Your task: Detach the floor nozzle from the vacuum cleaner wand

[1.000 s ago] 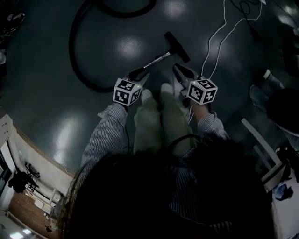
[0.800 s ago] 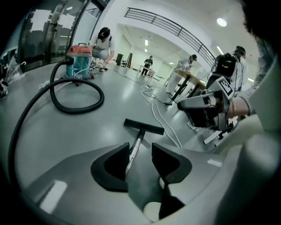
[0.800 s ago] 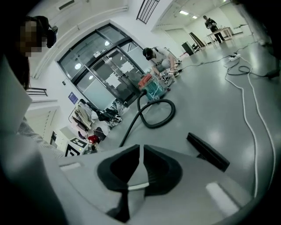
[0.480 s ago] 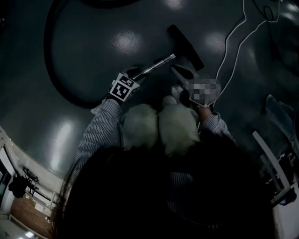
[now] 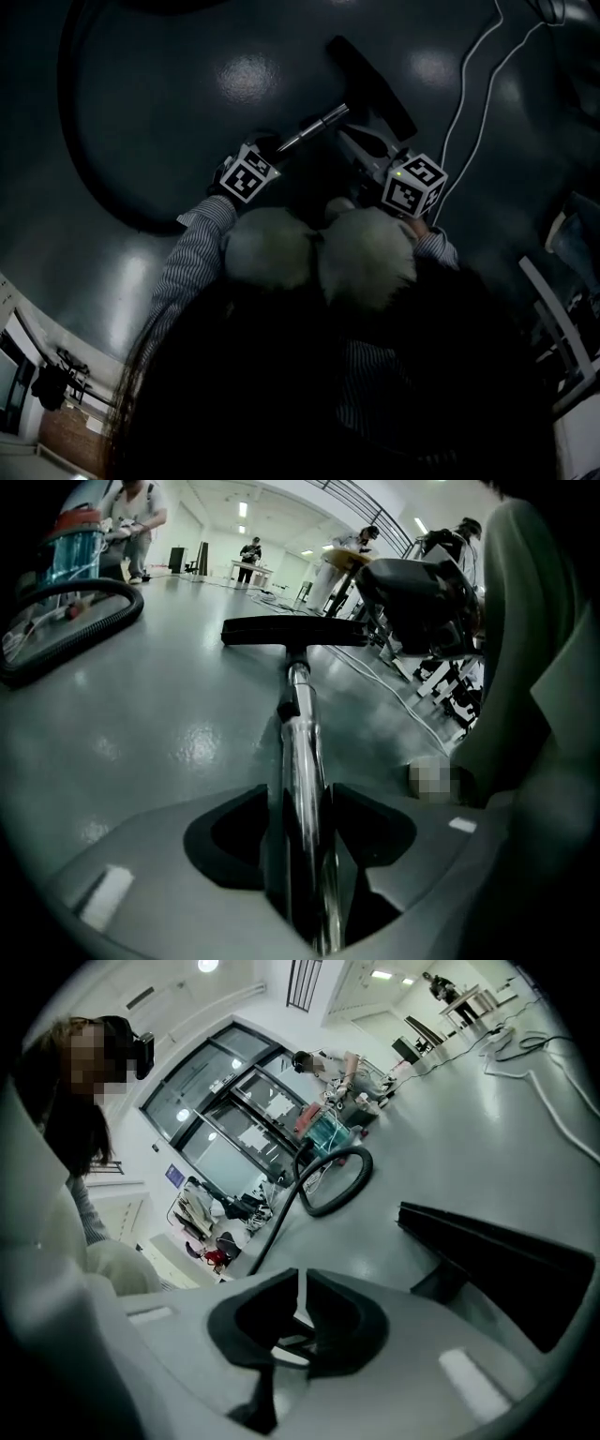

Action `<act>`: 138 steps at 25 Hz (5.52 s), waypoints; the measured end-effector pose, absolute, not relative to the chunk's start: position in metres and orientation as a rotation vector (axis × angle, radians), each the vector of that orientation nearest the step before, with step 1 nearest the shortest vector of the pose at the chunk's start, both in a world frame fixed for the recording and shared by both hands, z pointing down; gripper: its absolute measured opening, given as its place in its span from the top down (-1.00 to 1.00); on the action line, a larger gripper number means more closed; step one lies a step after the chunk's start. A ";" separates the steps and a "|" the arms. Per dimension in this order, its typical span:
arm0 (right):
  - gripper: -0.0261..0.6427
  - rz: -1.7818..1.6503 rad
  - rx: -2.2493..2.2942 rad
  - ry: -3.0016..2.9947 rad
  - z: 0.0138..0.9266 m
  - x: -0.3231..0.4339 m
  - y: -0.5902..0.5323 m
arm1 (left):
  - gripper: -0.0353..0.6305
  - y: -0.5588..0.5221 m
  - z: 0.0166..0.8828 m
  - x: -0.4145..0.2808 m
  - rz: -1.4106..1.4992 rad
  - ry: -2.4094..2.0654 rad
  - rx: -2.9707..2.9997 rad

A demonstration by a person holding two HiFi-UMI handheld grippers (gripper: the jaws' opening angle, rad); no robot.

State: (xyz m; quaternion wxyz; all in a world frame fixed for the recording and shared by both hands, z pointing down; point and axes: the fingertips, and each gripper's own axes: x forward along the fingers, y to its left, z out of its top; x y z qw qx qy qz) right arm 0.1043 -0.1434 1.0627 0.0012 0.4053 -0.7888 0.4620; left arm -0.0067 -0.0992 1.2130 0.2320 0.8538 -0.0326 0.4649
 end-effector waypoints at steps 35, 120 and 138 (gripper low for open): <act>0.86 1.257 1.490 -2.265 1.019 0.133 -0.182 | 0.36 -0.148 1.134 -0.014 1.105 -0.257 2.364; 0.39 0.580 0.588 -3.095 0.095 -0.048 -0.159 | 0.36 -0.098 0.296 -0.032 0.396 -0.801 2.699; 0.48 0.341 0.879 -3.180 0.047 0.000 -0.172 | 0.36 -0.074 0.342 -0.034 0.629 -0.812 2.629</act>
